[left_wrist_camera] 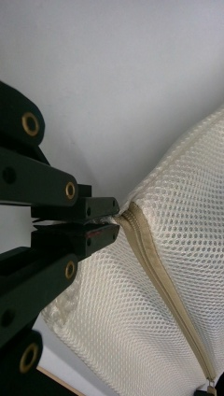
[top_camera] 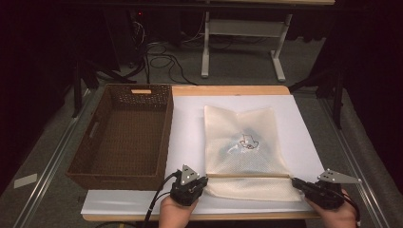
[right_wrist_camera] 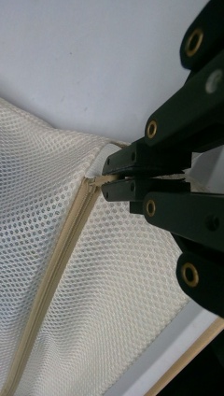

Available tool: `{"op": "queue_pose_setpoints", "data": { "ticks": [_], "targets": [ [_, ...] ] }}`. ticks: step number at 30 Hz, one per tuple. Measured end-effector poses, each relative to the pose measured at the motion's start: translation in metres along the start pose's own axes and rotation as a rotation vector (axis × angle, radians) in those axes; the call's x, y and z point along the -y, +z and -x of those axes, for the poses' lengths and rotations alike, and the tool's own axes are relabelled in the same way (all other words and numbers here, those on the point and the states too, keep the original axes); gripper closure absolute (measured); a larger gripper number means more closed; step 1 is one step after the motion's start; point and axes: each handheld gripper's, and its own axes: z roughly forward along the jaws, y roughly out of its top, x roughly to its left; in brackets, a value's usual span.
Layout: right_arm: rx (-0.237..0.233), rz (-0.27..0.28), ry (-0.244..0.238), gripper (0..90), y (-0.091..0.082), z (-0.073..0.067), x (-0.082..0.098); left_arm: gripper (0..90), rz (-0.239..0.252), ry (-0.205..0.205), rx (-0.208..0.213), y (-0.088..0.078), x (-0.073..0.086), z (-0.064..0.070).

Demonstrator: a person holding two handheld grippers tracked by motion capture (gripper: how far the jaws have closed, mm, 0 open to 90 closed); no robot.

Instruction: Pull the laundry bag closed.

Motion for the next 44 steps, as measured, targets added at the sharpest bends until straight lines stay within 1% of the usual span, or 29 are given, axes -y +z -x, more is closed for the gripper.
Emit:
{"op": "queue_pose_setpoints", "data": {
  "ticks": [1,2,3,5,6,8,10,11,12,14,15,16,17,18,19,21,22,23,24,26,27,28,30,31,32,36,40,44],
  "targets": [
    [-0.005,-0.013,-0.007,88.1,0.001,0.000,0.001,86.5,-0.020,0.010,-0.002,0.002,0.001,0.000],
    [-0.010,-0.026,0.004,87.9,0.002,-0.001,0.003,86.3,-0.034,0.017,-0.008,0.003,0.002,0.000],
    [-0.017,-0.035,0.000,87.5,0.003,-0.001,0.004,86.0,-0.039,0.018,-0.011,0.005,0.003,0.000],
    [-0.010,-0.045,-0.004,86.4,0.005,0.000,0.006,85.1,-0.072,0.016,-0.011,0.009,0.004,0.001],
    [-0.013,-0.049,-0.004,85.8,0.006,0.001,0.006,84.3,-0.081,0.022,-0.020,0.011,0.005,0.001],
    [-0.007,-0.049,-0.009,83.4,0.006,0.000,0.006,80.4,-0.075,0.019,-0.019,0.010,0.005,0.001],
    [-0.004,-0.033,-0.009,77.8,0.005,-0.001,0.006,74.4,-0.054,0.010,-0.019,0.006,0.004,0.000],
    [-0.001,-0.017,-0.009,74.0,0.003,-0.001,0.006,70.9,-0.044,0.009,-0.022,0.005,0.004,0.000],
    [0.001,-0.004,-0.002,70.9,0.001,-0.001,0.005,67.4,-0.021,0.019,-0.037,0.002,0.003,0.000],
    [0.005,0.043,-0.010,65.6,-0.004,-0.001,0.003,60.6,0.019,0.031,-0.056,-0.003,0.000,-0.001],
    [0.012,0.063,-0.010,62.1,-0.007,-0.001,0.002,57.8,0.039,0.034,-0.058,-0.005,-0.001,-0.001],
    [0.015,0.078,-0.008,58.7,-0.009,-0.001,0.002,54.9,0.074,0.047,-0.069,-0.009,-0.002,-0.002],
    [0.029,0.110,-0.008,55.1,-0.012,0.000,0.000,52.3,0.098,0.058,-0.081,-0.012,-0.003,-0.001],
    [0.038,0.137,-0.019,52.0,-0.015,0.000,-0.001,50.0,0.118,0.065,-0.092,-0.014,-0.004,-0.001],
    [0.044,0.153,-0.017,50.1,-0.017,0.000,-0.001,47.1,0.148,0.079,-0.105,-0.017,-0.005,0.000],
    [0.078,0.212,-0.042,44.4,-0.024,0.000,-0.003,41.6,0.204,0.114,-0.133,-0.023,-0.007,0.002],
    [0.105,0.241,-0.043,40.2,-0.029,0.000,-0.004,38.2,0.224,0.128,-0.146,-0.026,-0.008,0.003],
    [0.120,0.263,-0.045,36.9,-0.032,0.000,-0.005,34.8,0.241,0.137,-0.160,-0.029,-0.009,0.004],
    [0.134,0.283,-0.048,32.4,-0.035,0.001,-0.005,30.4,0.258,0.141,-0.165,-0.032,-0.010,0.004],
    [0.172,0.321,-0.054,20.5,-0.040,0.002,-0.005,20.1,0.271,0.147,-0.177,-0.035,-0.011,0.004],
    [0.191,0.333,-0.046,14.6,-0.042,0.002,-0.005,14.3,0.260,0.150,-0.186,-0.035,-0.011,0.003],
    [0.204,0.351,-0.044,10.7,-0.044,0.002,-0.005,11.4,0.246,0.148,-0.197,-0.035,-0.012,0.003],
    [0.232,0.367,-0.042,1.6,-0.044,0.001,-0.006,3.2,0.231,0.138,-0.184,-0.033,-0.012,0.001],
    [0.241,0.365,-0.043,0.6,-0.042,0.001,-0.006,1.2,0.230,0.132,-0.175,-0.032,-0.012,0.000],
    [0.233,0.359,-0.045,0.6,-0.041,0.000,-0.007,0.8,0.229,0.131,-0.172,-0.031,-0.012,0.000],
    [0.222,0.361,-0.064,0.5,-0.040,-0.003,-0.007,0.8,0.239,0.144,-0.180,-0.032,-0.012,0.003],
    [0.213,0.354,-0.056,0.5,-0.039,-0.002,-0.006,1.2,0.227,0.144,-0.182,-0.031,-0.012,0.002],
    [0.215,0.355,-0.052,0.5,-0.039,-0.003,-0.006,2.8,0.216,0.136,-0.178,-0.031,-0.011,0.000]
  ]
}}
